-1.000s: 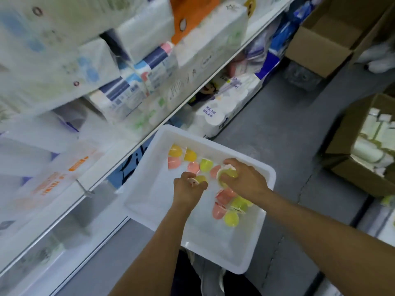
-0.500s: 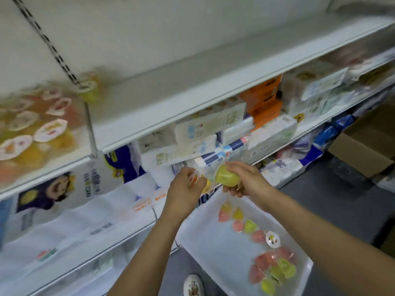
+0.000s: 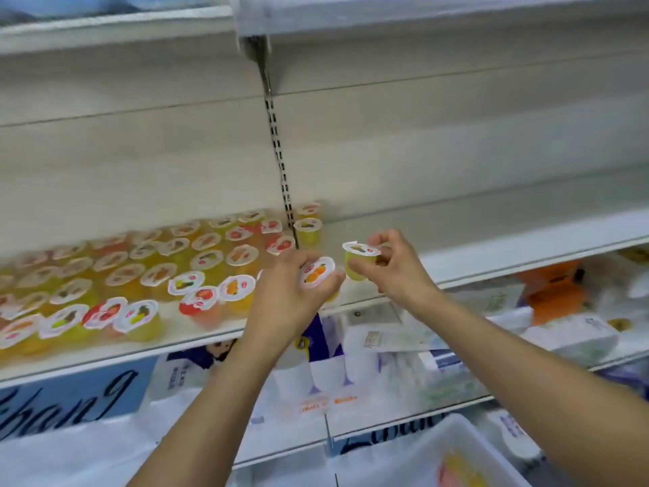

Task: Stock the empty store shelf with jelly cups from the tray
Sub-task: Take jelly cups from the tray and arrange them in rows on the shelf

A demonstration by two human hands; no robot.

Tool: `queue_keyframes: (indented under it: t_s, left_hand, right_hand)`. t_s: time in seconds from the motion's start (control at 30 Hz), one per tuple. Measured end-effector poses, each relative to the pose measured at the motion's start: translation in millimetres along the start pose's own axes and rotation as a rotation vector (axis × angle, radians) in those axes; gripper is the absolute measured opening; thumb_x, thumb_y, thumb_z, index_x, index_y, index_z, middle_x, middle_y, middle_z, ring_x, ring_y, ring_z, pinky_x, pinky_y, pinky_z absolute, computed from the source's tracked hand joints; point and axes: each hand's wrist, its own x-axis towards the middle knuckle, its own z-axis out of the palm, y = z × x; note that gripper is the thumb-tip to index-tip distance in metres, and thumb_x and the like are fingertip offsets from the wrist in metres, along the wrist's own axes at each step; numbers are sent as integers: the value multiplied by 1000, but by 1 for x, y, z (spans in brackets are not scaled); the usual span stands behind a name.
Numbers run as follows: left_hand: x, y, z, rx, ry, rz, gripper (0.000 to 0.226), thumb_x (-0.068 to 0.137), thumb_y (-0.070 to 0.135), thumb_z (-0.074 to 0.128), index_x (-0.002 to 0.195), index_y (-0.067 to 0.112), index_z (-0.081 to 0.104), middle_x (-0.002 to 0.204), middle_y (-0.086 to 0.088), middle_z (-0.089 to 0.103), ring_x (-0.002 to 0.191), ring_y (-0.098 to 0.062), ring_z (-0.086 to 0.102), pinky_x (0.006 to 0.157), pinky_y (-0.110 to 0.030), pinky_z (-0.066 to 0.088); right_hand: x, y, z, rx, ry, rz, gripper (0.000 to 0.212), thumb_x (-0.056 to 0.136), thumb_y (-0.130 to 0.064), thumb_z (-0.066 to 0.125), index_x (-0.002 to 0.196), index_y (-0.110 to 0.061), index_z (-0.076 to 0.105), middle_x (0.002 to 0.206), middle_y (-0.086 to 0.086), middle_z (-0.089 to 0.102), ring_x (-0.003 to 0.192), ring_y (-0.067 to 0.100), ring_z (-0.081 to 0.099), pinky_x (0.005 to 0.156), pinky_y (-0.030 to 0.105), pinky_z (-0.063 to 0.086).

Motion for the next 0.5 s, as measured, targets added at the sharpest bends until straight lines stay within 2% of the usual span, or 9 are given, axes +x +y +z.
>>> queue_keyframes:
  t_s: [0.1, 0.17, 0.23, 0.3, 0.5]
  left_hand:
    - [11, -12, -21, 42, 46, 1, 43, 75, 50, 73, 112, 29, 67, 113, 17, 63, 100, -2, 59, 85, -25, 49]
    - [16, -16, -34, 30, 66, -2, 38, 74, 44, 76, 108, 30, 67, 105, 20, 63, 97, -2, 59, 85, -27, 51]
    - [20, -20, -45, 25, 95, -12, 35, 75, 40, 78, 106, 32, 65, 97, 22, 61, 90, 0, 59, 77, -21, 49]
    - [26, -24, -52, 34, 116, -30, 37, 74, 43, 78, 106, 34, 62, 97, 19, 61, 86, 0, 58, 73, -20, 48]
    - [42, -35, -58, 48, 144, -83, 55, 69, 48, 79, 117, 28, 59, 103, 13, 63, 93, -8, 60, 82, -31, 53]
  right_hand:
    - [31, 0, 20, -212, -29, -73, 60, 74, -31, 79, 124, -22, 47, 109, -1, 62, 91, 14, 62, 79, 30, 52]
    - [49, 1, 30, -338, -32, -105, 59, 75, -30, 78, 125, -18, 49, 112, 3, 64, 95, 19, 63, 80, 30, 51]
    - [63, 5, 37, -407, -42, -86, 58, 76, -29, 77, 125, -16, 49, 115, 6, 63, 98, 23, 62, 80, 30, 50]
    - [75, 9, 43, -429, -48, -46, 59, 77, -29, 77, 126, -15, 47, 118, 9, 61, 102, 26, 60, 81, 30, 48]
    - [99, 9, 52, -462, -30, 42, 60, 80, -32, 73, 129, -15, 42, 124, 8, 58, 105, 26, 59, 86, 34, 49]
